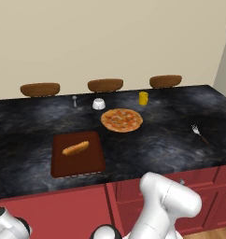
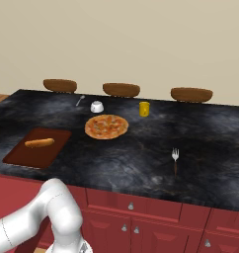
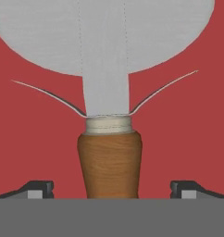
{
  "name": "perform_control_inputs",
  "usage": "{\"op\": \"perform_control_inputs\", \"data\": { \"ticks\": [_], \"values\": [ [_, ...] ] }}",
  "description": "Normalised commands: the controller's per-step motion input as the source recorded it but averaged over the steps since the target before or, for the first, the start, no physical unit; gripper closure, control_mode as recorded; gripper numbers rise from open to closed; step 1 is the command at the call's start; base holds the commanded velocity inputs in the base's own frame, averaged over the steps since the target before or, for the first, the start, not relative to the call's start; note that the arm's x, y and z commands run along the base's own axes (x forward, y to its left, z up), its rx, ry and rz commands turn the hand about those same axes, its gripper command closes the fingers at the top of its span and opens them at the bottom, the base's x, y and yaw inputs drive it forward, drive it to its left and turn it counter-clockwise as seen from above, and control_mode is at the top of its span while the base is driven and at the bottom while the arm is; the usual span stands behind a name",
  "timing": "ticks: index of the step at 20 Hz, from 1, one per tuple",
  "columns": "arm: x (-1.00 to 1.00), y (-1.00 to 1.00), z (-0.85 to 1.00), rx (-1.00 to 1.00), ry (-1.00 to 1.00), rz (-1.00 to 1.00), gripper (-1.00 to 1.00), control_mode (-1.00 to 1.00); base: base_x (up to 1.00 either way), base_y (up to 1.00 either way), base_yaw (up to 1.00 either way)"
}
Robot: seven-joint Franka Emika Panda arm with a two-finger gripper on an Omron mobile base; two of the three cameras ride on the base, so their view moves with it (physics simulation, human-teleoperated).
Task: Take the pizza cutter from the drawer on the left and place it on the dining counter for cutting.
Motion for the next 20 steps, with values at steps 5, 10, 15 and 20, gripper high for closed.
{"op": "perform_control_inputs", "data": {
  "ticks": [5,10,15,20],
  "values": [
    [0.00,0.00,-0.15,0.00,0.00,0.00,-1.00,-1.00,0.00,0.00,0.00],
    [0.00,0.00,0.00,0.00,0.00,0.00,-1.00,-1.00,0.00,0.00,0.00],
    [0.00,0.00,0.00,0.00,0.00,0.00,-1.00,-1.00,0.00,0.00,0.00],
    [0.00,0.00,0.00,0.00,0.00,0.00,1.00,-1.00,0.00,0.00,0.00]
  ]
}}
